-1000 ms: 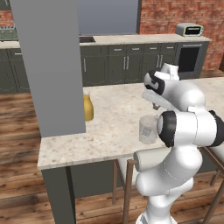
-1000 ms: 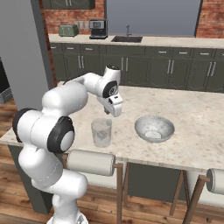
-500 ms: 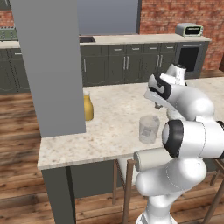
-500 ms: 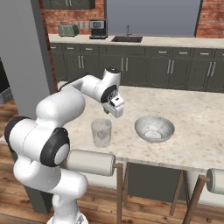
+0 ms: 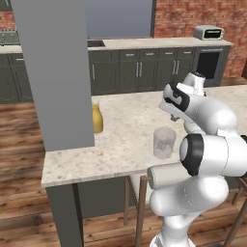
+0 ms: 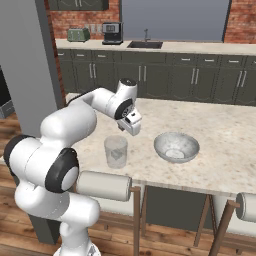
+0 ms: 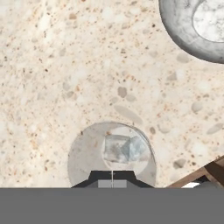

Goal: There are two ice cubes in the ice bowl. Place both ice cubes in the glass cup.

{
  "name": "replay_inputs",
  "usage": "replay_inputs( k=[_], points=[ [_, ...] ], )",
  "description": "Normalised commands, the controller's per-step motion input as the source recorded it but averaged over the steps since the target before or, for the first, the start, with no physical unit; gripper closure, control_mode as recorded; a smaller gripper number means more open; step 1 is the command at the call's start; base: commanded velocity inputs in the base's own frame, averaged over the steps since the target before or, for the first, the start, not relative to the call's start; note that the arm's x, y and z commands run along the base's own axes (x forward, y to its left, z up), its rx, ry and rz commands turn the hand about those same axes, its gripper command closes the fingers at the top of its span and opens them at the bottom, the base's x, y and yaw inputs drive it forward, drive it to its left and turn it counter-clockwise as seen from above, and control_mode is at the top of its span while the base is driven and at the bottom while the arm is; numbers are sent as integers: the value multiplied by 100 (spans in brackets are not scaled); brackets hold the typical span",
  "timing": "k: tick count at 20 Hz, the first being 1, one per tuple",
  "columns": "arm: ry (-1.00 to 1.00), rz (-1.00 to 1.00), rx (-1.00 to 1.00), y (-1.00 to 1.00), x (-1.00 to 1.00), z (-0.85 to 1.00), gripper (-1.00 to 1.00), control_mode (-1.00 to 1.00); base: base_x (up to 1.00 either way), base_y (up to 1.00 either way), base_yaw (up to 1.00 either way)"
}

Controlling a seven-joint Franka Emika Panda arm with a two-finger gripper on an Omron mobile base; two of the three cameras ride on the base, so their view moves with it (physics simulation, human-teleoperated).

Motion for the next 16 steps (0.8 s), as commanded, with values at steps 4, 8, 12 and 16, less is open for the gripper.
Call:
replay_inputs(
  k=[4, 8, 12, 16],
  points=[
    [0, 0, 0, 0, 0, 0, 100, -100, 0, 0, 0],
    [0, 0, 0, 0, 0, 0, 100, -100, 0, 0, 0],
    [0, 0, 0, 0, 0, 0, 100, -100, 0, 0, 0],
    [-2, 0, 0, 5, -28, 0, 100, -100, 0, 0, 0]
  ],
)
